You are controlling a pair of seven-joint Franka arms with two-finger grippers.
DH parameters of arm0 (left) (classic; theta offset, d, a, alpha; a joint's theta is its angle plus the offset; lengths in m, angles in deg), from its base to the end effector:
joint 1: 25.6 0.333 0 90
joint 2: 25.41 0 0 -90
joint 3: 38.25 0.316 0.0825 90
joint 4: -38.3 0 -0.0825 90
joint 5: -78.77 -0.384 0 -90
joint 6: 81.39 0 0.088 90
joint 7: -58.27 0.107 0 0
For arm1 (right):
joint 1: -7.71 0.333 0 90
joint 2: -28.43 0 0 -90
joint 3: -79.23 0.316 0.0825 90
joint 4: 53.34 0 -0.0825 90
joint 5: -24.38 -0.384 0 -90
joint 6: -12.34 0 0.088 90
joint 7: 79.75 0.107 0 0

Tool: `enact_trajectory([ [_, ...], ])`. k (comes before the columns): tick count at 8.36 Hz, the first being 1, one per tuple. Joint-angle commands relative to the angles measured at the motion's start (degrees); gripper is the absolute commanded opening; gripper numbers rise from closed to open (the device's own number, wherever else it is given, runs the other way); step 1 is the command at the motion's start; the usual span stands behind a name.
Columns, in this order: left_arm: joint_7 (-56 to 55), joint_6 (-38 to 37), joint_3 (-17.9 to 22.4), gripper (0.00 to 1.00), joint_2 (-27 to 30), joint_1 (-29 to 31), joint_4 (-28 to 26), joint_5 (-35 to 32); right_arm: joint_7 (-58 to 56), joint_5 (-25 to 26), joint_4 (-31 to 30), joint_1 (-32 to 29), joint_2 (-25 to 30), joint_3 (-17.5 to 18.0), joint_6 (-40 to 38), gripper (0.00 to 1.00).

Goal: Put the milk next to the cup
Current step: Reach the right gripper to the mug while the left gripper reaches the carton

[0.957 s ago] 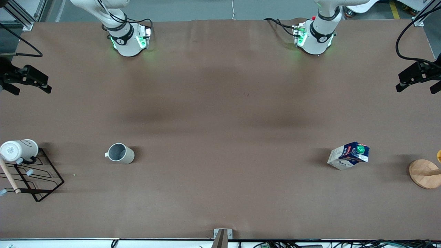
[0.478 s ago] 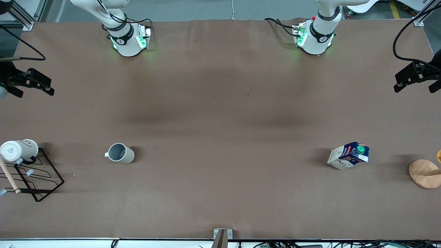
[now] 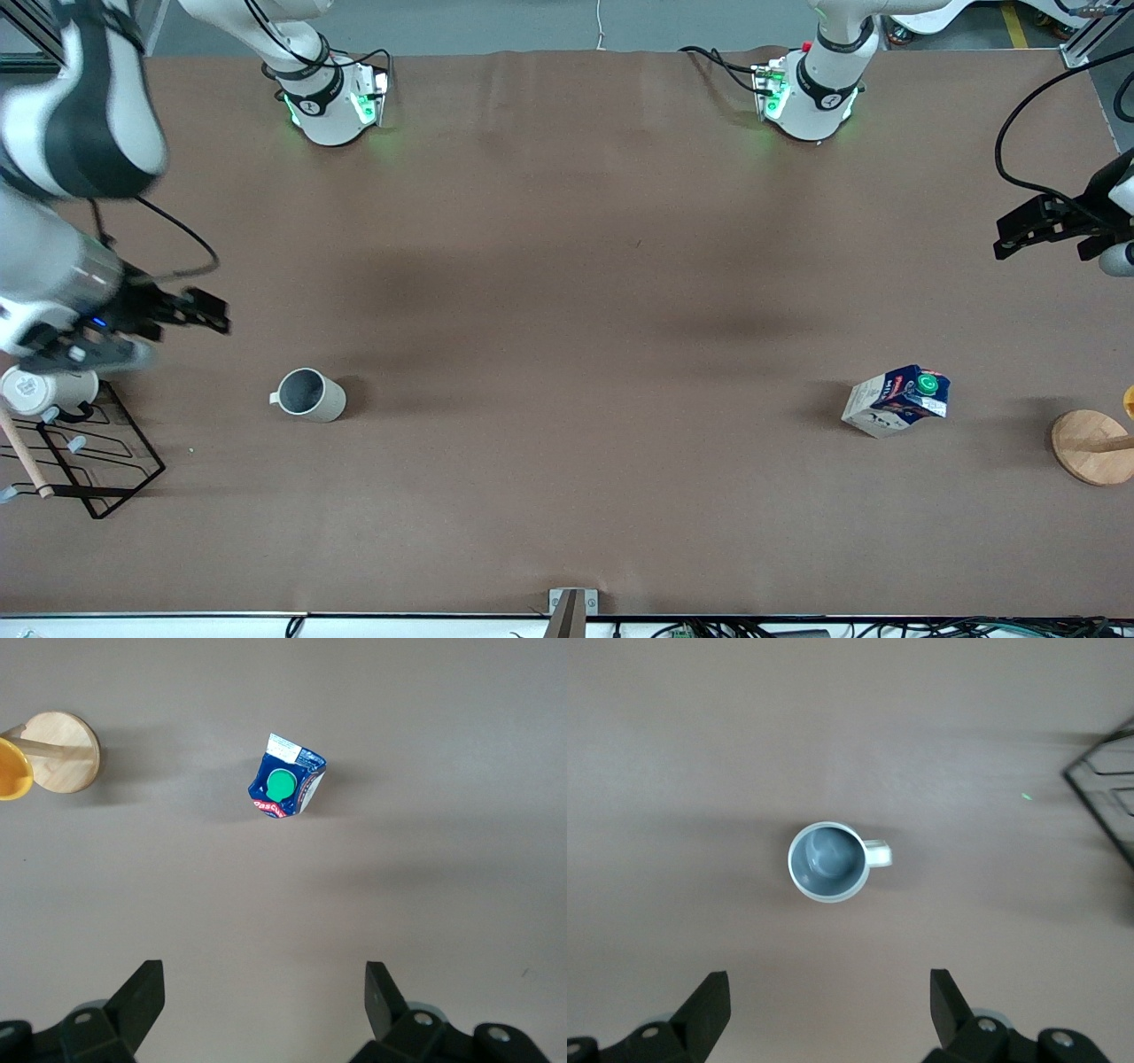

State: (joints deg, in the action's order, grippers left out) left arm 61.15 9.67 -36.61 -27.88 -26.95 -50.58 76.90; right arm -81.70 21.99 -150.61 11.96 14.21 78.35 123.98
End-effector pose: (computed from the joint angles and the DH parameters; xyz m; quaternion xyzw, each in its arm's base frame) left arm 0.5693 0.0060 0.6112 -0.9996 0.0230 0.0030 0.0169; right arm 0.6321 0.0408 0.4484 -0.9991 -0.0390 -0.0011 0.0175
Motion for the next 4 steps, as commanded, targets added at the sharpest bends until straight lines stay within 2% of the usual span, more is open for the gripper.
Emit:
enact_trajectory([
  [1,0.11,-0.88,-0.05,1.0,-1.03,0.04,0.55,-1.29,1.77,-1.39,-9.73,1.63,-1.24,0.0,13.42,0.99],
  [3,-0.33,-0.1,0.03,1.0,-5.06,0.12,0.9,-0.77,6.22,-1.4,-11.54,4.26,-7.38,0.0,22.88,0.99],
  [4,0.62,2.69,0.21,0.99,-7.26,2.04,1.51,-0.76,8.0,-1.4,-11.54,5.32,-9.58,-0.08,25.53,0.99],
])
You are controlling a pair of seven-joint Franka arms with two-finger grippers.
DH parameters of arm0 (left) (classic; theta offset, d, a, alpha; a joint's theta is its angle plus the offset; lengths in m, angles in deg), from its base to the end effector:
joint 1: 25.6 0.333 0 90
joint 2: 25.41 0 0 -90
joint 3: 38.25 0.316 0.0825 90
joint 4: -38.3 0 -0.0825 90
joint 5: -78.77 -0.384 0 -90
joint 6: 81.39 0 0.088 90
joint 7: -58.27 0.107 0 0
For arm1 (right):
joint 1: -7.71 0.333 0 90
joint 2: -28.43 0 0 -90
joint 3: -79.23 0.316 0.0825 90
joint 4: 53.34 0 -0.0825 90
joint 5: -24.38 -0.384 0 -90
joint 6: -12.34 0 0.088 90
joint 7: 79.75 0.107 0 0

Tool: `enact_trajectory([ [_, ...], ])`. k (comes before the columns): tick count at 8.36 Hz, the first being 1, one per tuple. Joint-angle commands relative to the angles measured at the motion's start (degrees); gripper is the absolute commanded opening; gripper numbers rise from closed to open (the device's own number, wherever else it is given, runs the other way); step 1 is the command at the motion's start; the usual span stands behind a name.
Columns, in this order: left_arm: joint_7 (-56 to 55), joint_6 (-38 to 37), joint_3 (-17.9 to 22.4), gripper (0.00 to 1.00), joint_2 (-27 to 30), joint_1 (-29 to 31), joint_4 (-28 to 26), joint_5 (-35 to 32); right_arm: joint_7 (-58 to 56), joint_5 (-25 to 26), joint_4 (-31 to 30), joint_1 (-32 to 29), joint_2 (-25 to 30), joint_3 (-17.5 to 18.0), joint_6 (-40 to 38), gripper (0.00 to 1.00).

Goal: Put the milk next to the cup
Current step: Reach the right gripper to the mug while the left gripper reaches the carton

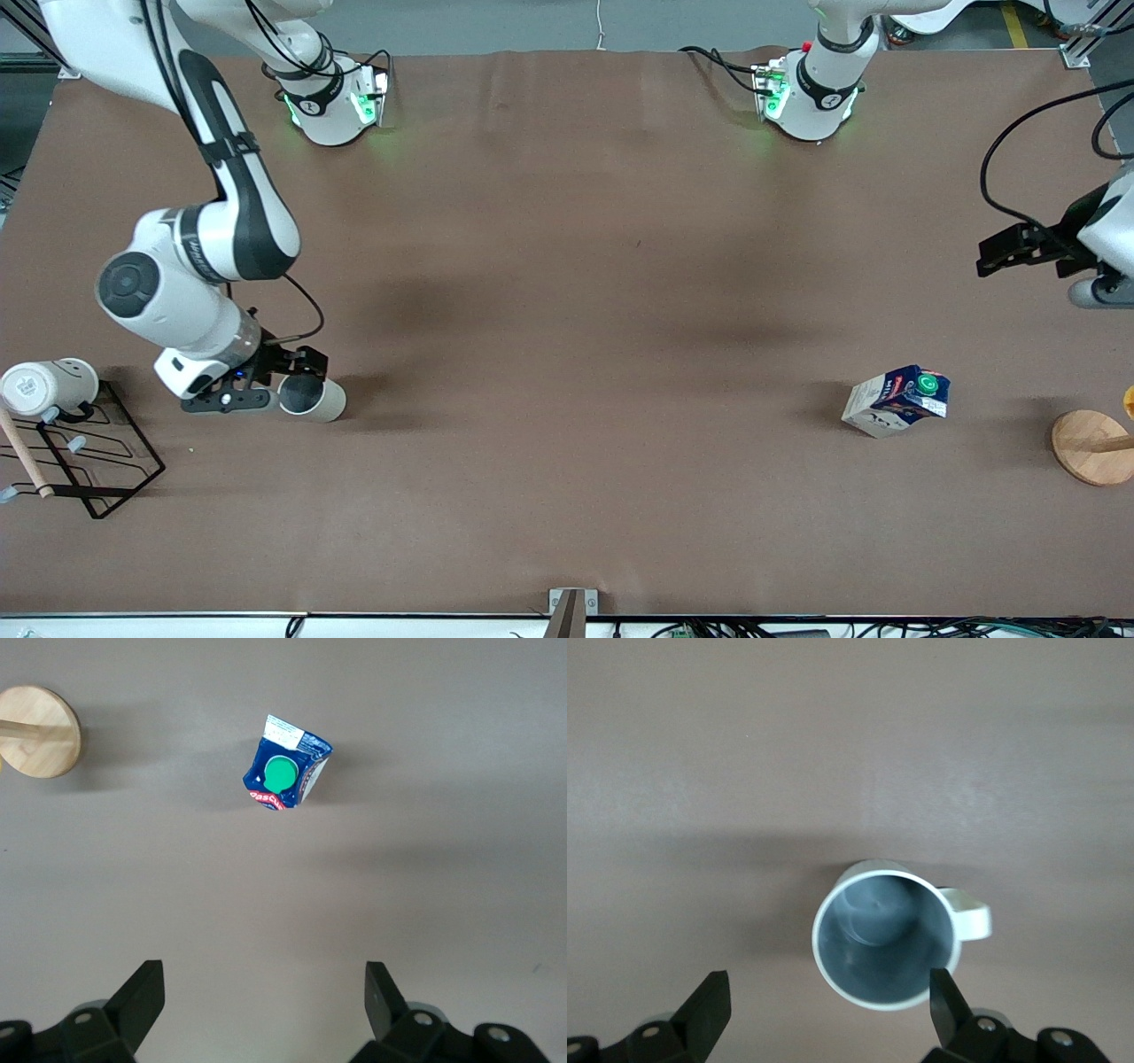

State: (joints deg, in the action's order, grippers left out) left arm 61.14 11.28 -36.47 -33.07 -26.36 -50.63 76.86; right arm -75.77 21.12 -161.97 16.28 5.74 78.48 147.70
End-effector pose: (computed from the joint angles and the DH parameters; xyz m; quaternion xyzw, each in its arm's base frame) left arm 0.5952 0.0129 0.5604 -0.9991 0.0175 0.0348 0.0175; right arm 0.6301 0.0877 0.3006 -0.9991 -0.0146 -0.0332 0.0217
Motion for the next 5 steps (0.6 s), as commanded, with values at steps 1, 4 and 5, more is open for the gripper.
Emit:
enact_trajectory([
  [1,4.38,4.77,-0.19,0.99,-4.44,2.42,1.39,-0.55,2.09,-0.52,-0.18,1.1,-2.78,-0.22,4.53,0.99],
  [4,12.49,13.04,-0.28,1.0,-9.99,3.48,0.43,3.65,2.0,-0.44,-0.27,1.28,-4.81,-0.22,7.44,0.99],
  [5,13.03,17.76,-0.63,1.0,-11.66,2.87,-1.93,3.76,2.09,-0.44,-0.18,1.28,-5.43,-0.22,7.11,0.84],
])
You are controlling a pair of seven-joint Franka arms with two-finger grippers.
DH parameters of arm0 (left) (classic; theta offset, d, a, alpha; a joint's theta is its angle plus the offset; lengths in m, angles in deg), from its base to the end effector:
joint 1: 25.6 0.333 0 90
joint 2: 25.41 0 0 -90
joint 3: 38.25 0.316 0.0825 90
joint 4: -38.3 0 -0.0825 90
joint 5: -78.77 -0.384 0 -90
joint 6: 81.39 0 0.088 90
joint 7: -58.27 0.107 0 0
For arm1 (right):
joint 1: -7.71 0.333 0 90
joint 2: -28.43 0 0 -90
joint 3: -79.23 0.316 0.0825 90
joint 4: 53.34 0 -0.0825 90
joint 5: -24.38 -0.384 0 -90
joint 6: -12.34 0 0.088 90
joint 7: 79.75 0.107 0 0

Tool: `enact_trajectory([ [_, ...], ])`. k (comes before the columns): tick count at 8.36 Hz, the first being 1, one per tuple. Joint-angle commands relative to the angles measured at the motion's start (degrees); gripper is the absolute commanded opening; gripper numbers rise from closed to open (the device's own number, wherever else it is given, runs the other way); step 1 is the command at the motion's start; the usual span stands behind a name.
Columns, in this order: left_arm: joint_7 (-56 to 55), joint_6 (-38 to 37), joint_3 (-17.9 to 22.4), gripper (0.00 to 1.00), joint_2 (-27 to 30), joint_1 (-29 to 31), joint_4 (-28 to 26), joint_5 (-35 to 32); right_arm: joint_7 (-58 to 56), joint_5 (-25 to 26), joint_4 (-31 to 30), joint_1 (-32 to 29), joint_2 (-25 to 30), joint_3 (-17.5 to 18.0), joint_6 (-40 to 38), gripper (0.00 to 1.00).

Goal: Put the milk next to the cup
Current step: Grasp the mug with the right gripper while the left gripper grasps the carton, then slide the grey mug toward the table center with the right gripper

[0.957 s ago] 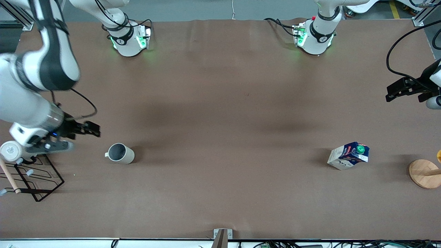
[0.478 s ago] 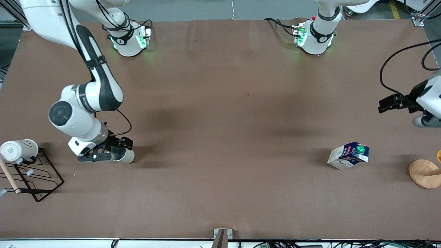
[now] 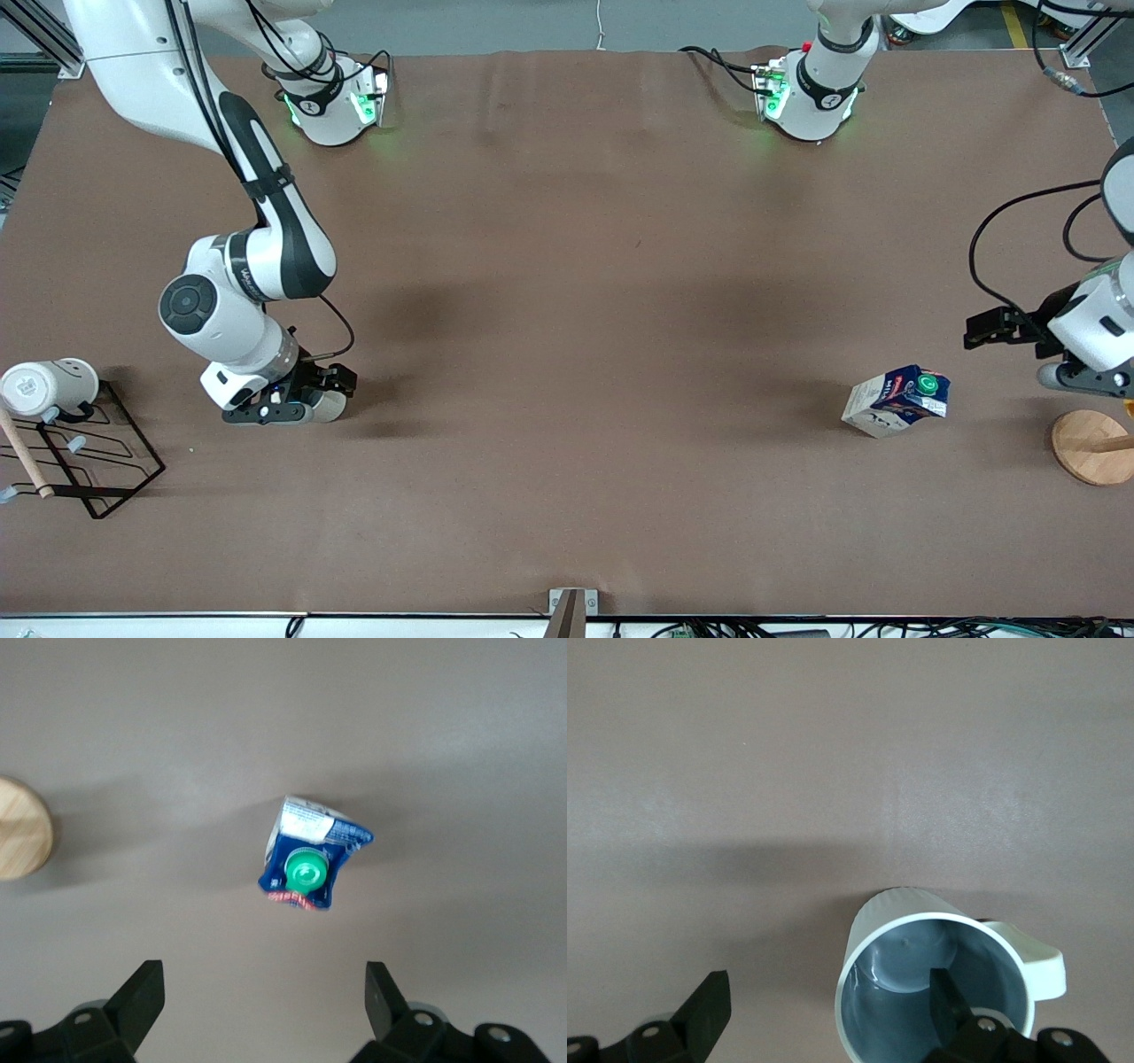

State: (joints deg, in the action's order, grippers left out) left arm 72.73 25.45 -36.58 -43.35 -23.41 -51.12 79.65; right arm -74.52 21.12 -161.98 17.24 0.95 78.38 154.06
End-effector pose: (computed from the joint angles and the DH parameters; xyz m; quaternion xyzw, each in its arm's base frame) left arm 0.6527 0.0407 0.4647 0.9959 -0.0908 -0.0040 0.0035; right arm 0.6352 0.0974 0.2578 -0.9986 -0.0096 -0.0467 0.0211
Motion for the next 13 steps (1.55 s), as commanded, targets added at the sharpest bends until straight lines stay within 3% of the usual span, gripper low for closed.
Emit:
enact_trajectory([
  [1,1.61,8.25,-1.48,1.0,-1.31,-0.08,-5.03,0.62,1.71,-0.43,-0.17,0.32,-0.74,-0.12,-0.12,0.37],
  [2,3.18,12.3,-1.92,1.0,-1.39,-0.08,-8.02,0.36,1.72,-0.43,-0.08,0.32,-0.74,-0.12,-0.22,0.11],
  [3,3.28,15.56,-1.93,1.0,-1.48,-0.16,-10.75,0.35,1.72,-0.43,0.18,-0.12,-0.74,-0.12,-0.31,0.0],
  [6,3.55,19.1,-2.45,1.0,-3.76,-0.34,-12.62,0.09,5.46,-0.43,2.19,0.23,-0.48,-0.03,-2.57,0.0],
  [7,3.72,19.98,-2.54,1.0,-4.72,-0.34,-12.62,-0.08,6.54,-0.43,5.6,0.84,-0.13,-0.03,-7.81,0.0],
  [9,5.31,21.83,-2.54,0.98,-5.87,-0.25,-12.53,-0.08,21.83,-0.43,10.18,8.79,1.98,-0.03,-12.78,0.0],
  [10,5.48,22.18,-2.54,0.86,-5.87,-0.25,-12.36,0.0,32.63,0.44,12.38,16.41,1.72,-0.12,-12.53,0.0],
  [13,4.7,22.18,-2.54,0.6,-5.87,-0.43,-12.18,0.09,41.33,0.53,21.16,29.11,-6.59,-0.21,-12.52,0.0],
])
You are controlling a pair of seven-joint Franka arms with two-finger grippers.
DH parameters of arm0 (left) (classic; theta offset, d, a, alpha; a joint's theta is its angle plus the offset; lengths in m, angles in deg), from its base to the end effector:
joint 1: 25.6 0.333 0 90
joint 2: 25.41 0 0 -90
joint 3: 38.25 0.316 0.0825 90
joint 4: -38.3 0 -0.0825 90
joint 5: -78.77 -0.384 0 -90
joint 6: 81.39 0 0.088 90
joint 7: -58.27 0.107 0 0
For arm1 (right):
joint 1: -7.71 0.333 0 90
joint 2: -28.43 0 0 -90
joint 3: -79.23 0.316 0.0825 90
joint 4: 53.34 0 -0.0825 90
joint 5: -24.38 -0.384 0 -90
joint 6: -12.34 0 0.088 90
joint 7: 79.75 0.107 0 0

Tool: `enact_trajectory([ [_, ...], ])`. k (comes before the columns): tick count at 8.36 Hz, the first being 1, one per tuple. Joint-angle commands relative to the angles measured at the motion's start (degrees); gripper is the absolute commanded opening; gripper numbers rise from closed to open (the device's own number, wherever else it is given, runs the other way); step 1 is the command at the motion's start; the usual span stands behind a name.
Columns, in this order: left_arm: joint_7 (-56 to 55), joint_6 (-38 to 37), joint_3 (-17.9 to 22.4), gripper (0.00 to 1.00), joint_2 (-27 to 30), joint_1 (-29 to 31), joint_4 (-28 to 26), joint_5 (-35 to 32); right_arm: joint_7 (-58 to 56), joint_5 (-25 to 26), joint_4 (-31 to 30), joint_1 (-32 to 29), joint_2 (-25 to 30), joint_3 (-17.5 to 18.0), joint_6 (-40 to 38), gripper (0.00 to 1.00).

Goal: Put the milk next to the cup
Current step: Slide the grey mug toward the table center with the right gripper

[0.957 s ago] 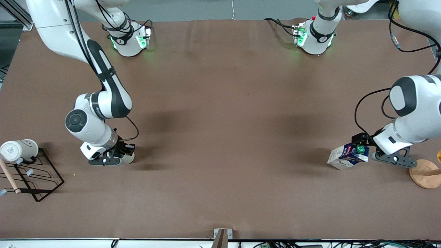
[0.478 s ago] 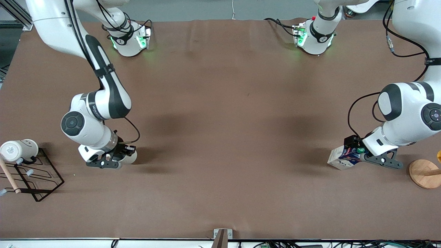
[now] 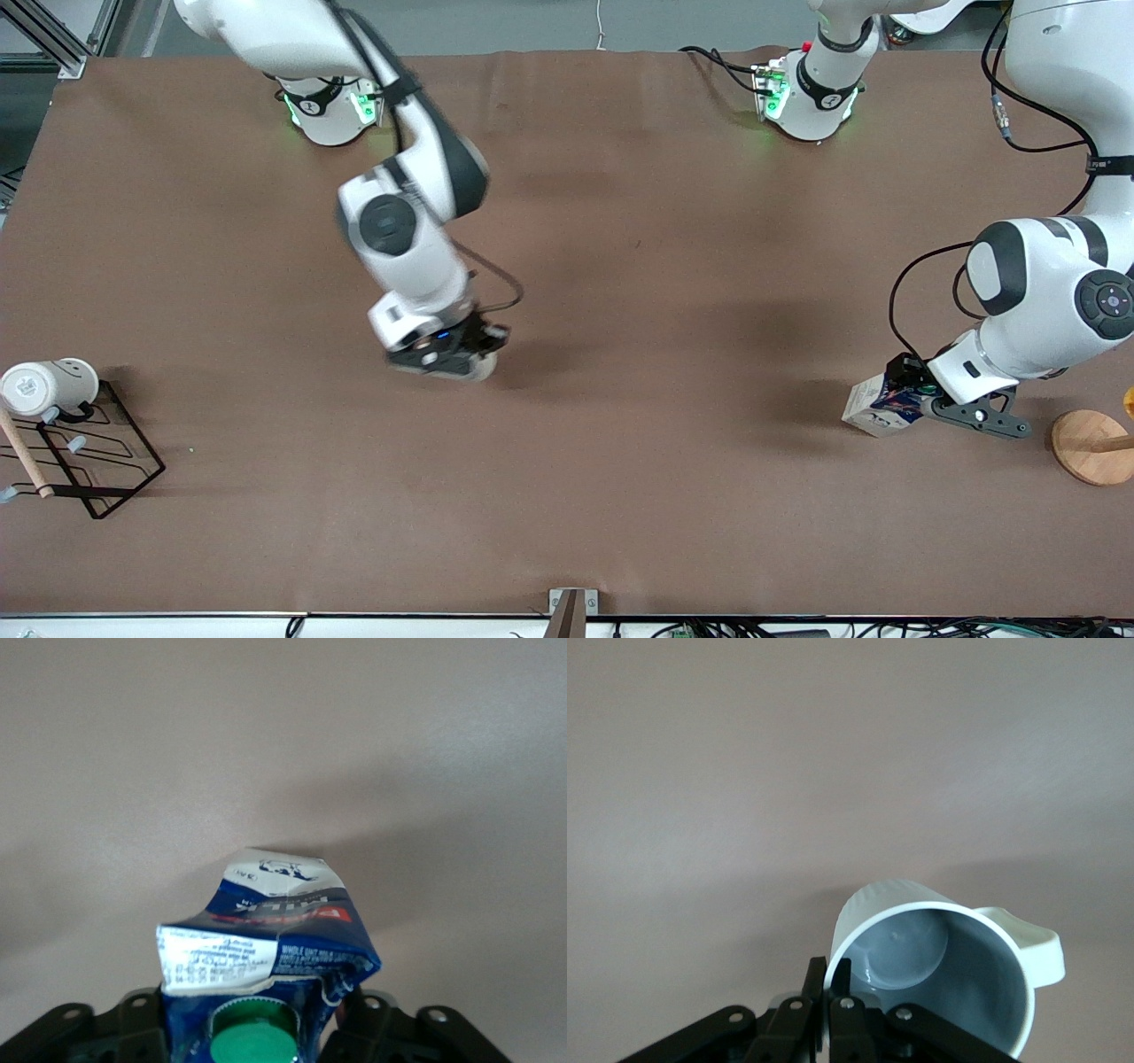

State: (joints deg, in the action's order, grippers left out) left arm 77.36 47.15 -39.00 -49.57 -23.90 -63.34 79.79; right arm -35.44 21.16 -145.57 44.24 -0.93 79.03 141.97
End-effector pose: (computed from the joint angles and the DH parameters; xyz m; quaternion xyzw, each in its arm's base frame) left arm 0.6572 0.0111 0.3272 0.9881 -0.1516 0.0252 0.0054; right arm 0.5623 0.4157 0.3435 -0.9936 0.0854 -0.0392 0.0621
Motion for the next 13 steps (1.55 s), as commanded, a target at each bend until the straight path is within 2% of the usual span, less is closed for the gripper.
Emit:
enact_trajectory([
  [1,-0.29,0.4,-0.13,0.56,0.34,0.06,0.21,0.21,2.79,0.41,8.35,3.63,-8.05,-0.86,-0.69,0.0],
  [2,-0.2,0.31,-0.13,0.56,0.43,0.06,0.82,0.47,2.79,0.4,9.6,5.47,-10.17,-0.86,-0.35,0.0],
  [5,-2.39,-0.04,-0.21,0.51,0.78,0.15,2.84,0.74,2.71,0.49,10.49,6.45,-11.86,-0.86,-0.08,0.01],
  [7,-5.28,-0.13,-1.52,0.5,1.13,0.32,3.02,0.74,2.79,0.67,10.49,7.24,-13.0,-0.86,0.09,0.09],
  [8,-6.95,-0.39,-1.97,0.49,1.13,0.23,3.72,0.83,2.88,0.67,10.49,7.24,-13.09,-0.86,0.1,0.3],
  [10,-9.68,-2.41,-2.67,0.49,1.48,0.06,5.91,4.84,4.9,0.75,10.93,7.85,-12.92,-1.03,-0.08,0.99],
  [12,-15.81,-3.38,-5.64,0.45,2.88,0.14,6.01,5.49,4.99,0.32,12.85,7.86,-11.61,-1.12,-1.04,1.0],
  [13,-19.85,-4.25,-7.93,0.45,3.93,0.14,5.92,5.57,4.82,-0.03,13.22,7.25,-8.99,-1.12,-4.96,1.0],
])
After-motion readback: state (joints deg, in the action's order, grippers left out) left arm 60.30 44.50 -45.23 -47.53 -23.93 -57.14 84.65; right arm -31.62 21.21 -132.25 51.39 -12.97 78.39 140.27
